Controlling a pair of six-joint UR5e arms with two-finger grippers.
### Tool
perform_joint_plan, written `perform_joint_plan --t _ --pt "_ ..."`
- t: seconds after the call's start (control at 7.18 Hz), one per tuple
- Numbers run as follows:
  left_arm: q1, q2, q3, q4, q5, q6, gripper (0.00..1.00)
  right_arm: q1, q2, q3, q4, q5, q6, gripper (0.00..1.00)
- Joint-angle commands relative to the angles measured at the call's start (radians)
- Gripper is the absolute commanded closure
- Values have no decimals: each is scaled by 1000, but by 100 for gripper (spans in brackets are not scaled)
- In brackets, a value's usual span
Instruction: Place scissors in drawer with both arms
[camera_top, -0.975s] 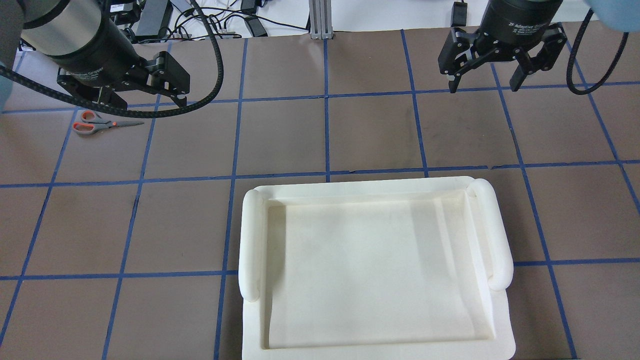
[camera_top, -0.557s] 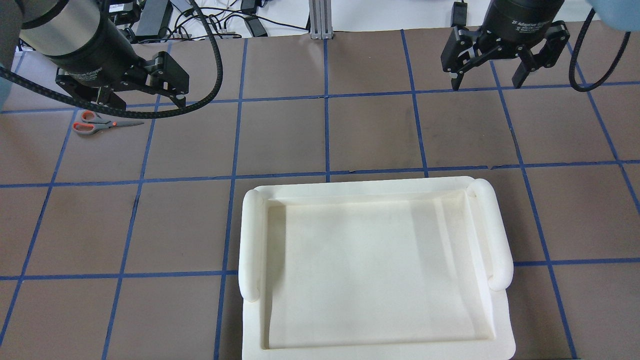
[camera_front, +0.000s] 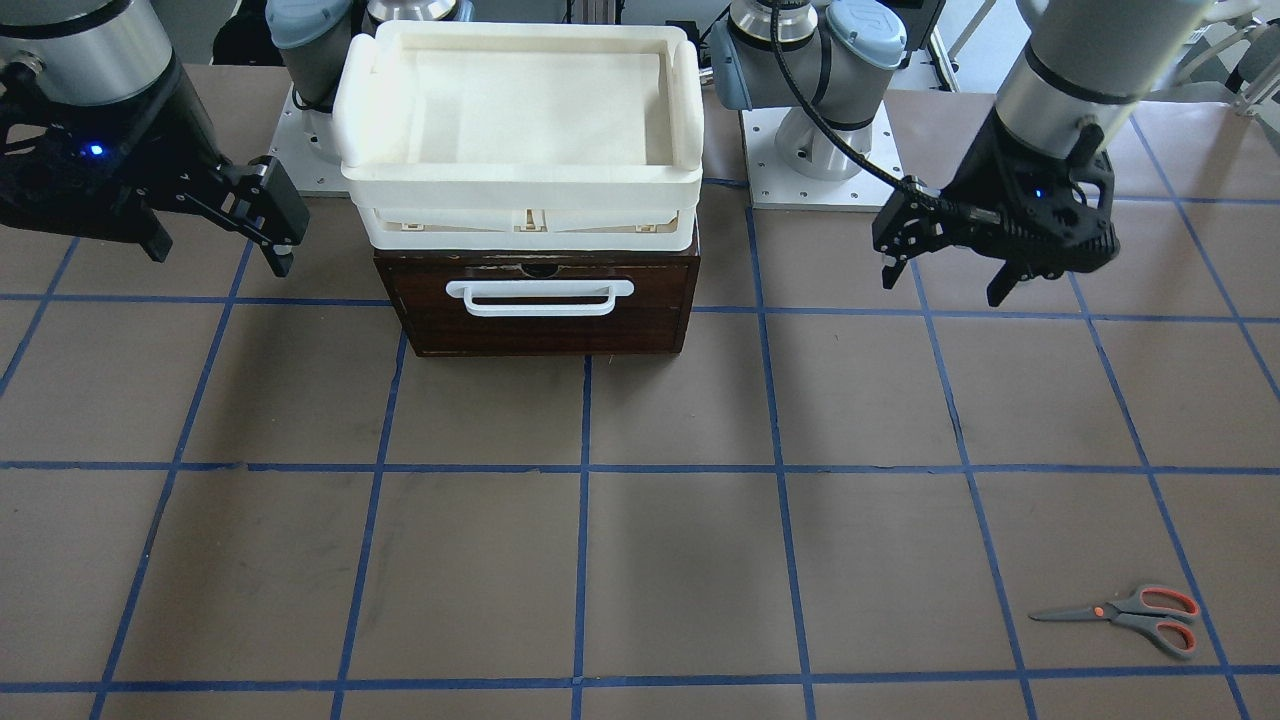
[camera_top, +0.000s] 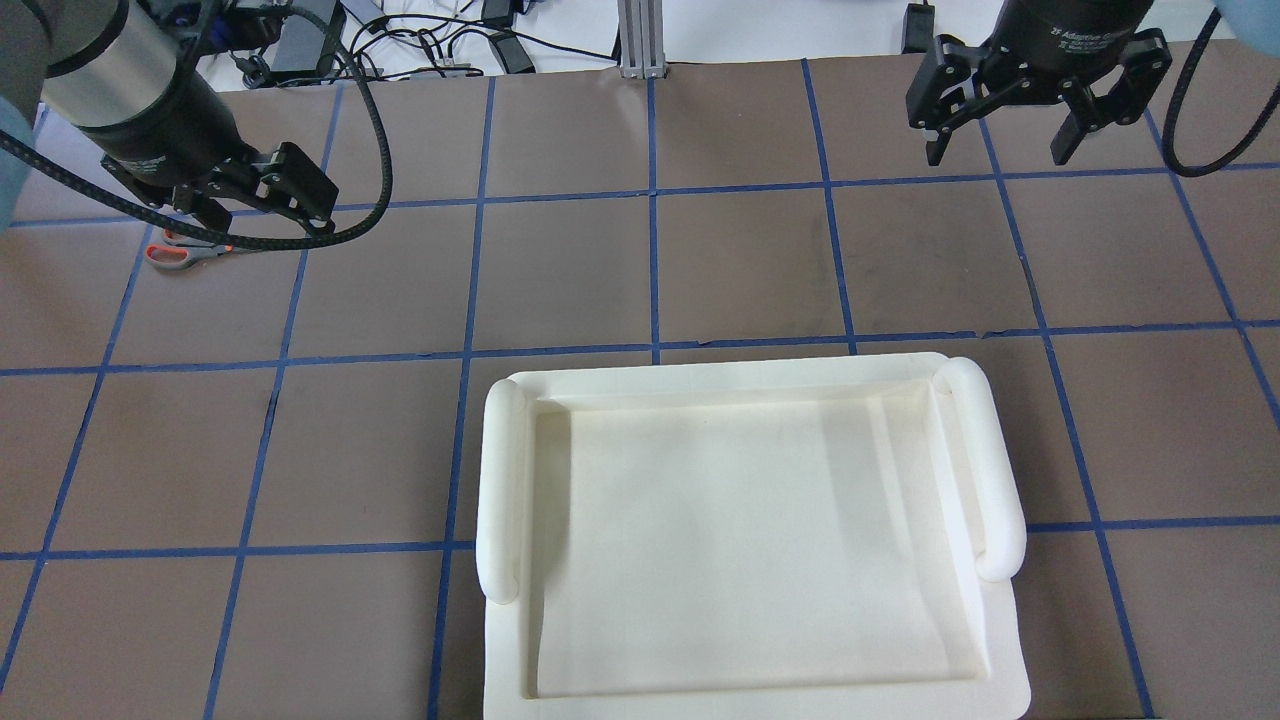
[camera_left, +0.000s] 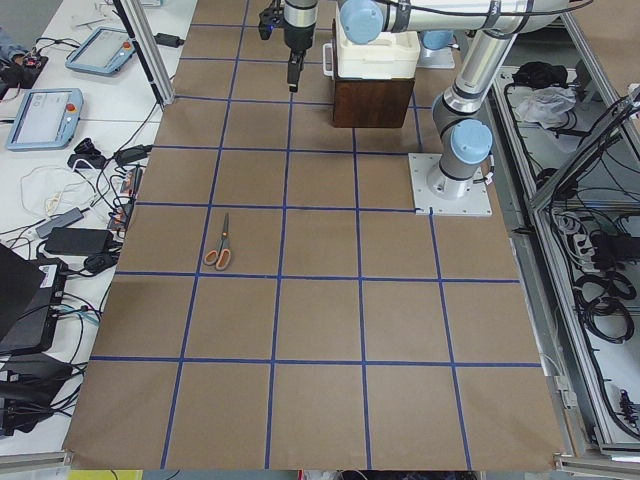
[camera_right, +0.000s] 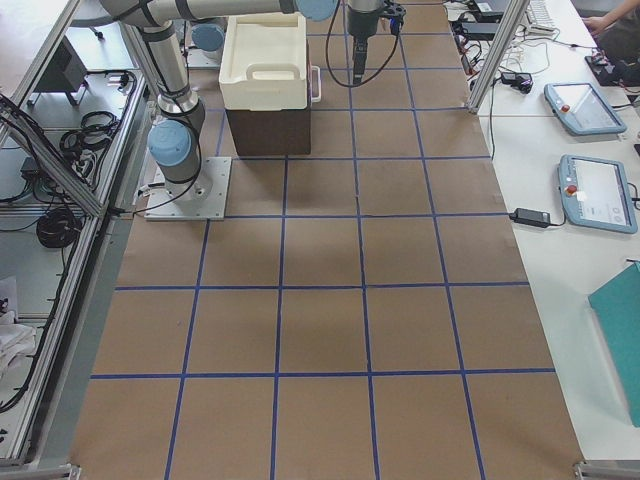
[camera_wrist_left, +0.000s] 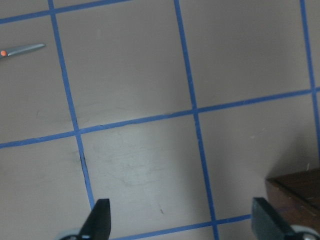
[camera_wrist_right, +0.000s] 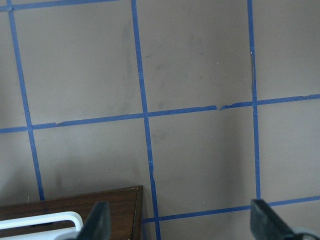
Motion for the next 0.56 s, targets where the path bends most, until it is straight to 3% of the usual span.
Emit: perform_joint_plan --t 0.0,0.14,0.42 --pt "183 -87 -86 33 -5 425 0 6 -11 0 -21 -3 314 0" --pt "255 -145 -97 121 -5 670 0 16 -11 -2 -10 -1 454 0" --pt "268 -304 -76 365 9 1138 0 62 -2 -2 -21 9 696 0"
